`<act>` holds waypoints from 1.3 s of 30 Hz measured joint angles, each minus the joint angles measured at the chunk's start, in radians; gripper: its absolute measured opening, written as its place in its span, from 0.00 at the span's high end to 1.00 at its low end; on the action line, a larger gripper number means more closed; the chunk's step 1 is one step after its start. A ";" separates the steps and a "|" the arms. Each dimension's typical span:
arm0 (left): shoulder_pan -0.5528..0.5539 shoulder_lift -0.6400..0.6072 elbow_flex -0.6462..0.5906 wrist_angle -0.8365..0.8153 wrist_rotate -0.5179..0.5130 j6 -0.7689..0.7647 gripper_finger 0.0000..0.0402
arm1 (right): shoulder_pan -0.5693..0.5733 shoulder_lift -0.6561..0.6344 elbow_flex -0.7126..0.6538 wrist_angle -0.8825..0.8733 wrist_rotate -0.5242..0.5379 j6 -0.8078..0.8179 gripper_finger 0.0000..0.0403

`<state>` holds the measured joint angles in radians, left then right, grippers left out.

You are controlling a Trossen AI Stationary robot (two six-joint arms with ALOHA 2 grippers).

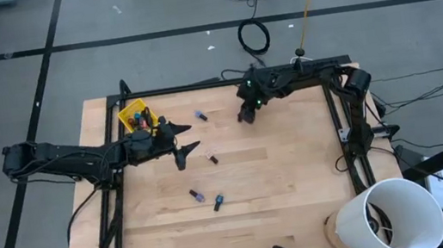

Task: Pick & Place Nail Polish
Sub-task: Put the white nail polish into the yellow bin

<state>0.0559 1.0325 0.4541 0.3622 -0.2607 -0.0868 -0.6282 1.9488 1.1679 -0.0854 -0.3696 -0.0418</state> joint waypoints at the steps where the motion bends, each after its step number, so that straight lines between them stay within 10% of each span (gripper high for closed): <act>1: 0.000 0.000 0.000 0.000 0.000 0.000 0.27 | 0.007 -0.001 0.000 -0.010 -0.006 -0.020 0.48; 23: 0.000 0.000 0.000 -0.028 -0.001 -0.005 0.27 | 0.247 -0.017 0.001 -0.136 0.199 -0.464 0.48; 35: 0.000 0.000 0.000 -0.039 -0.001 -0.021 0.27 | 0.392 -0.121 -0.004 -0.207 0.523 -0.418 0.48; 39: 0.000 0.000 0.000 -0.045 -0.001 -0.022 0.27 | 0.397 -0.195 -0.002 -0.259 0.469 -0.366 0.48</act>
<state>0.0558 1.0324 0.4541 0.3171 -0.2619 -0.1087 -0.2313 1.7534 1.1664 -0.3444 0.0992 -0.4076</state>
